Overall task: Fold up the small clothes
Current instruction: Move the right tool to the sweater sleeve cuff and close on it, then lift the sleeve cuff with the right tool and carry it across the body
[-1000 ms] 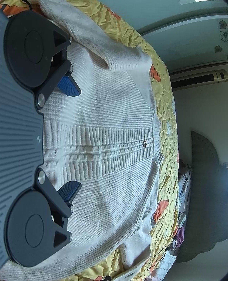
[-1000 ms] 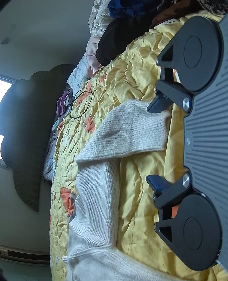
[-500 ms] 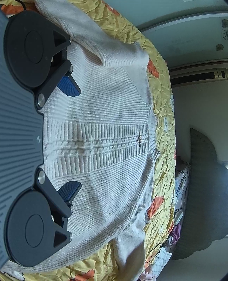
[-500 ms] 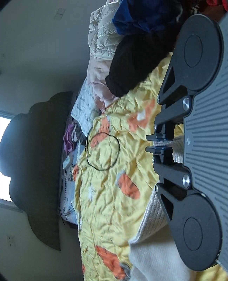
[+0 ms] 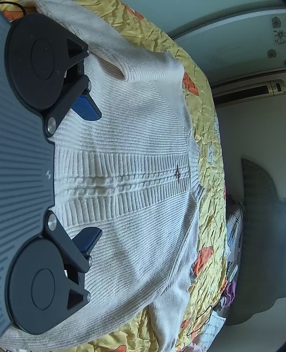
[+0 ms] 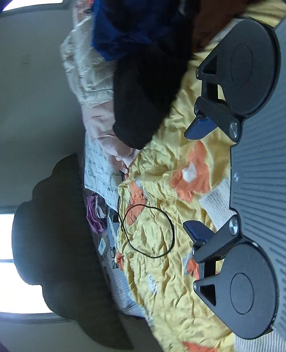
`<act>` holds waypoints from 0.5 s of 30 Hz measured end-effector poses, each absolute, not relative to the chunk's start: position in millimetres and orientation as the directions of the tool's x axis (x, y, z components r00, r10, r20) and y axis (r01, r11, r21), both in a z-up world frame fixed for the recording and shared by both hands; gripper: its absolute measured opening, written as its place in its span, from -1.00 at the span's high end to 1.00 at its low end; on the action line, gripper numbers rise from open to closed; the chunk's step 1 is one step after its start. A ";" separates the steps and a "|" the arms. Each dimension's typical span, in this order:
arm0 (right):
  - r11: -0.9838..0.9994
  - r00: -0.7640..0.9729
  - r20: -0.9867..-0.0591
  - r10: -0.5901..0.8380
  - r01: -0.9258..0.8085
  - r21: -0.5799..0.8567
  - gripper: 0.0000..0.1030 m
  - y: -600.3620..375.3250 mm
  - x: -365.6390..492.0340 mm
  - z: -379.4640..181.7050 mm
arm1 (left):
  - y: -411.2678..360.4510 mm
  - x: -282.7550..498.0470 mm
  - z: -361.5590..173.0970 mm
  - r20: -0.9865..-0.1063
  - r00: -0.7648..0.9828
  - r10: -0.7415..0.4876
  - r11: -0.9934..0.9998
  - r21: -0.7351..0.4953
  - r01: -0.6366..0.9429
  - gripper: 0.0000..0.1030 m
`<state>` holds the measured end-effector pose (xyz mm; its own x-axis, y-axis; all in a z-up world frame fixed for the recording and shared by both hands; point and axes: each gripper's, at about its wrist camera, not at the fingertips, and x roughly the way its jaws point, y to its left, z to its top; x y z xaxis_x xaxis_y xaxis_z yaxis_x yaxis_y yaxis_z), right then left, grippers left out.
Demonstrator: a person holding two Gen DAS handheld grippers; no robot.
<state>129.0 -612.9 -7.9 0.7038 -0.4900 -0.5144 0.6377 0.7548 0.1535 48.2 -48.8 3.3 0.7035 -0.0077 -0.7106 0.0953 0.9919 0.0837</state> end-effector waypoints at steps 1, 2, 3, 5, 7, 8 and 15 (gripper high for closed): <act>0.737 0.725 -0.518 -0.454 0.632 0.238 -0.61 -617.3 116.9 -9.6 | -48.7 48.9 2.6 -0.712 0.702 -0.012 0.992 0.078 0.096 -1.00; 0.701 0.751 -0.520 -0.406 0.621 0.350 -0.62 -623.3 102.3 -13.0 | -48.7 49.6 1.6 -0.715 0.699 -0.017 0.993 0.071 0.097 -1.00; 0.661 0.782 -0.520 -0.344 0.595 0.457 -0.63 -629.0 90.3 -18.4 | -48.9 50.5 0.2 -0.719 0.694 -0.023 0.993 0.065 0.100 -1.00; 0.563 0.851 -0.492 -0.185 0.502 0.656 -0.62 -637.0 73.0 -34.7 | -50.4 51.6 -2.3 -0.727 0.686 -0.032 0.993 0.057 0.107 -1.00; 0.512 0.870 -0.485 -0.082 0.455 0.729 -0.57 -636.6 72.5 -49.4 | -53.1 51.7 -4.2 -0.733 0.679 -0.038 0.991 0.057 0.117 -1.00; 0.506 0.863 -0.500 -0.064 0.460 0.729 -0.51 -633.9 75.2 -54.8 | -54.3 51.2 -4.4 -0.733 0.679 -0.039 0.991 0.060 0.122 -1.00; 0.538 0.891 -0.455 -0.013 0.389 0.747 -0.46 -607.7 107.7 -70.7 | -53.2 52.6 -4.8 -0.733 0.680 -0.010 0.992 0.080 0.101 -1.00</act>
<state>107.7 -607.7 -70.7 0.8906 -0.0129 -0.4546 0.3894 0.5383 0.7474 52.6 -53.2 -4.8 0.6802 -0.0101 -0.7329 0.1015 0.9916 0.0805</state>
